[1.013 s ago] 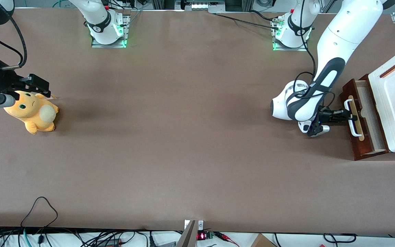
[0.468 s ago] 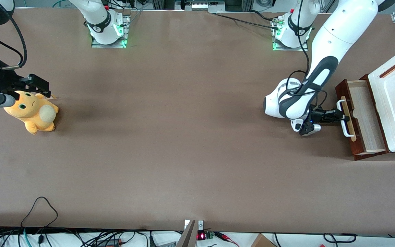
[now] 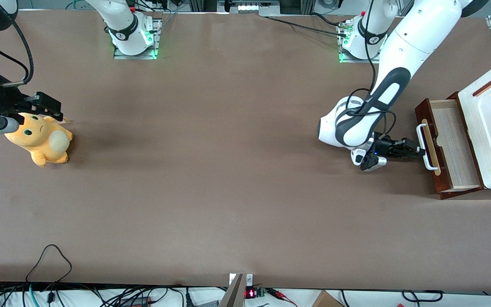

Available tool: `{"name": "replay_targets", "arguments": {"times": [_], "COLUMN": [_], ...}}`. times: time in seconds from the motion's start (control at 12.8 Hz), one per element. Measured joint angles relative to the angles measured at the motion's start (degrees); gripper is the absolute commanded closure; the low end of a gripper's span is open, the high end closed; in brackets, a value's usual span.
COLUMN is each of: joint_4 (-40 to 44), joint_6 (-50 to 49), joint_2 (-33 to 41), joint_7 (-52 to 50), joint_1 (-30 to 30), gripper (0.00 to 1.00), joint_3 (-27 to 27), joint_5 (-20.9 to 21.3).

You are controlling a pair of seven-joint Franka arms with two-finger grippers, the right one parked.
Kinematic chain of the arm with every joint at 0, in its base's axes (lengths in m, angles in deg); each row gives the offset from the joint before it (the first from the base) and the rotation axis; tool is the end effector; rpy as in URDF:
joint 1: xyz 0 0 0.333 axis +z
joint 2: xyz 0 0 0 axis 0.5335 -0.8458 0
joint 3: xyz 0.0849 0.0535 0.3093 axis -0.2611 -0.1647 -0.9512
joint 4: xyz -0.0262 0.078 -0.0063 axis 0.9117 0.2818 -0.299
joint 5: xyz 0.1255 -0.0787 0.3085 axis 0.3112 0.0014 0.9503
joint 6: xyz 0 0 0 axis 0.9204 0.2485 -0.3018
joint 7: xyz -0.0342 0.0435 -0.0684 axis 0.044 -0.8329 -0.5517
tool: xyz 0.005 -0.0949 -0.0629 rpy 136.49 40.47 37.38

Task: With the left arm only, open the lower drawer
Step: 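Pull the handle away from the cabinet with the left gripper, then open the left gripper and lift it off the handle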

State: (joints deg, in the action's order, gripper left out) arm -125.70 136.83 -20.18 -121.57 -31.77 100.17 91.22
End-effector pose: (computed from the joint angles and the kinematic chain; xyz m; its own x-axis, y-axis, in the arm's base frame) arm 0.5203 -0.0732 0.2121 0.9750 -0.2215 -0.0207 -0.0366 -0.0679 -0.9970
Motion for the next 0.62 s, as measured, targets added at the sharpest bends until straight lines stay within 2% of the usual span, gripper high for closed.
{"name": "replay_targets", "arguments": {"times": [0.23, 0.47, 0.62], "joint_4": [1.36, 4.38, 6.00], "joint_6": [0.00, 0.66, 3.67], "joint_2": [0.06, 1.15, 3.61], "joint_7": [0.00, 0.00, 1.88], "joint_1": [0.11, 0.08, -0.15], "gripper": [0.00, 0.00, 0.00], "joint_3": [0.01, 1.16, 2.06], "joint_5": [-1.11, -7.21, -12.90]}}
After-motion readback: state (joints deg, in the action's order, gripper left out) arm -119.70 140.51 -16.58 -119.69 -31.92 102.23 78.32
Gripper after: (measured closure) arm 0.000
